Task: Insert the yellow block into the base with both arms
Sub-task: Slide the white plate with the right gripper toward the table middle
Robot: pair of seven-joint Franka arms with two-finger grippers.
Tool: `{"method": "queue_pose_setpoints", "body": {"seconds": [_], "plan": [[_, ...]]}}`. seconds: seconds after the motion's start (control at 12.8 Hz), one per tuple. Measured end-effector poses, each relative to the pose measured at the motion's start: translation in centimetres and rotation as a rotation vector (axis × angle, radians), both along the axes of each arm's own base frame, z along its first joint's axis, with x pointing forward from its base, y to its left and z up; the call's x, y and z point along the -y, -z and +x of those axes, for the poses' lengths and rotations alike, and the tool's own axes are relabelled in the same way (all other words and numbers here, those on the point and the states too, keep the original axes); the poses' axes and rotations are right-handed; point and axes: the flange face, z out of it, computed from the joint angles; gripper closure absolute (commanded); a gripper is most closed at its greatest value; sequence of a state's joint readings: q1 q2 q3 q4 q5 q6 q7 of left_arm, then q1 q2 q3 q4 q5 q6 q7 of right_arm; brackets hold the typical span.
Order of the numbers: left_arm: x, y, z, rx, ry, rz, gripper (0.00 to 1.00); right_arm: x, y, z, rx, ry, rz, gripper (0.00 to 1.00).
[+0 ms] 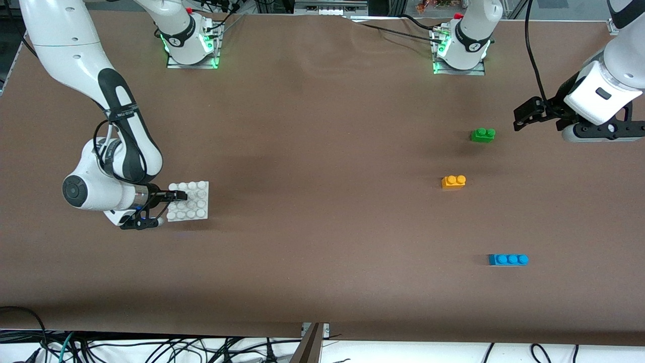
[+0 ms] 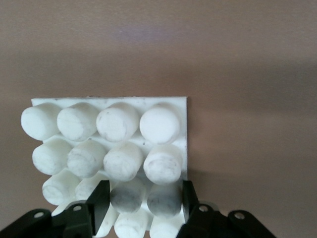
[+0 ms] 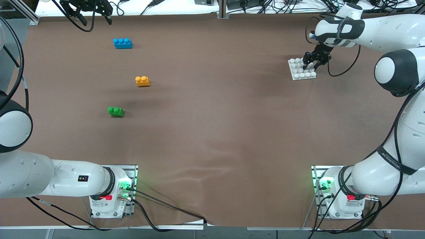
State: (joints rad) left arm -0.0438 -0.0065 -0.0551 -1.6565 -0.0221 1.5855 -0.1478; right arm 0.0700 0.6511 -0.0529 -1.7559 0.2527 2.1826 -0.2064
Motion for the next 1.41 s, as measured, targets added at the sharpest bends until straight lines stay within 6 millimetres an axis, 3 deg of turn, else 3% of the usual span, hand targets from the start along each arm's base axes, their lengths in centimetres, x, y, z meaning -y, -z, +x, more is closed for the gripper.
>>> {"method": "queue_pose_setpoints", "body": {"seconds": [0.62,1.41], "plan": [[-0.7,-2.0,0.3,0.044,-0.013,-0.004,0.00,-5.7,0.0,0.0,-0.013,0.024,-0.009,0.35],[-0.2,-1.1,0.7,0.029,-0.008,-0.003,0.00,-11.2,0.3,-0.3,-0.028,0.065,0.037,0.34]]}}
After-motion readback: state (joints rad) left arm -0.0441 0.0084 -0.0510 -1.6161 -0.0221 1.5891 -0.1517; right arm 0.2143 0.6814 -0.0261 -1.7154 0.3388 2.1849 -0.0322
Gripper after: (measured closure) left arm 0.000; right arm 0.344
